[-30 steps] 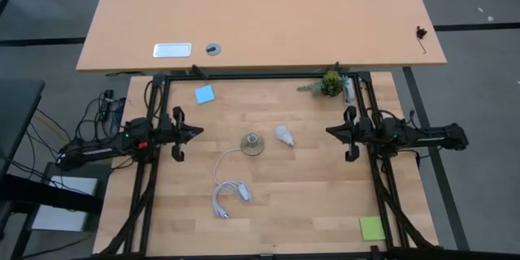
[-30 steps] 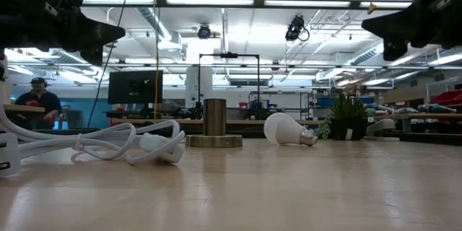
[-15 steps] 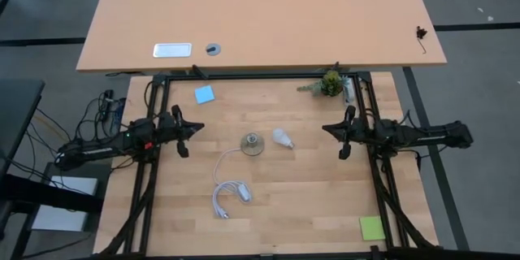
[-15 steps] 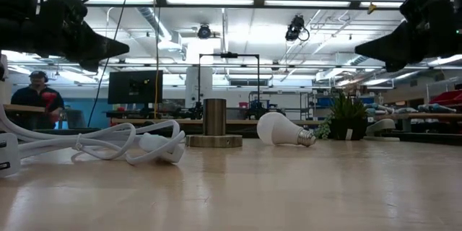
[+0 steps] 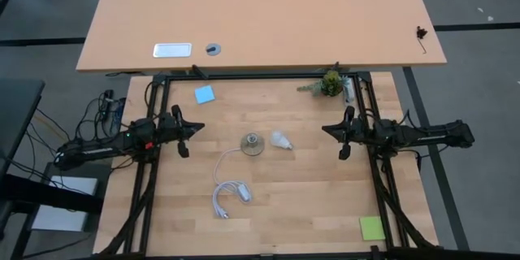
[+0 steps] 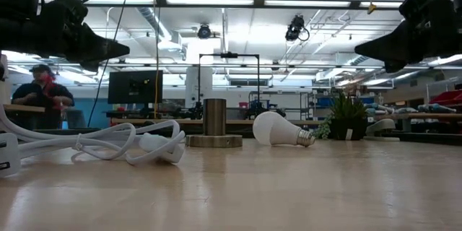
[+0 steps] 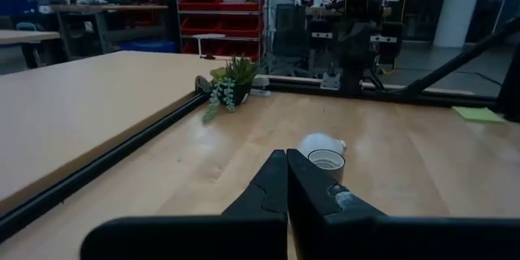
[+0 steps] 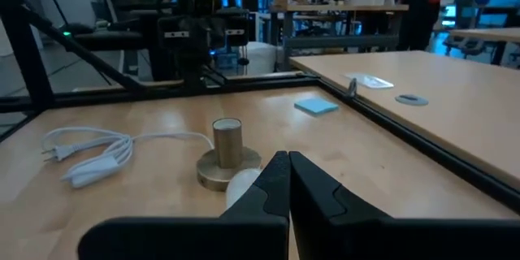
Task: Screw lightbulb
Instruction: Return to Home Position
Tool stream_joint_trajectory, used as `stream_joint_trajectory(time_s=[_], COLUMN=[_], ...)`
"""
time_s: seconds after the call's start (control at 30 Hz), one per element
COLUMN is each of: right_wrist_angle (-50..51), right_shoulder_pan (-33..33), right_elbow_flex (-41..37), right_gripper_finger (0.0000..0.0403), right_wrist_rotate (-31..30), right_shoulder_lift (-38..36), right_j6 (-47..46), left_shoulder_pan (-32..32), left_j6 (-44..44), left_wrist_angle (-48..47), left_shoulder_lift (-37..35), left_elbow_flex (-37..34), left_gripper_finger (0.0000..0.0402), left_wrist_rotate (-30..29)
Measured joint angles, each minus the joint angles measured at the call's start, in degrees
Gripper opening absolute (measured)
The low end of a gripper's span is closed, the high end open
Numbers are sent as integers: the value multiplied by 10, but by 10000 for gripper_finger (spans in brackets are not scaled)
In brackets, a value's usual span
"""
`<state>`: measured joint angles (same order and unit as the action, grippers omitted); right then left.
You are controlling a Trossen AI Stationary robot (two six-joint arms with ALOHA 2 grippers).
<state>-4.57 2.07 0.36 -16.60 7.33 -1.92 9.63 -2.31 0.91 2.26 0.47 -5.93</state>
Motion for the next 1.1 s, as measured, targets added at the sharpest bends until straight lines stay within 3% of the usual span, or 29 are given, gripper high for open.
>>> stream_joint_trajectory(time_s=[1.1], right_wrist_angle=[3], right_shoulder_pan=[0], right_elbow_flex=[0], right_gripper_finger=[22], right_wrist_rotate=[3], right_shoulder_lift=[9], right_j6=[-24], left_shoulder_pan=[0], left_j6=[21], left_wrist_angle=[60], left_shoulder_lift=[0], left_elbow_flex=[0], left_gripper_finger=[0], left_wrist_rotate=[1])
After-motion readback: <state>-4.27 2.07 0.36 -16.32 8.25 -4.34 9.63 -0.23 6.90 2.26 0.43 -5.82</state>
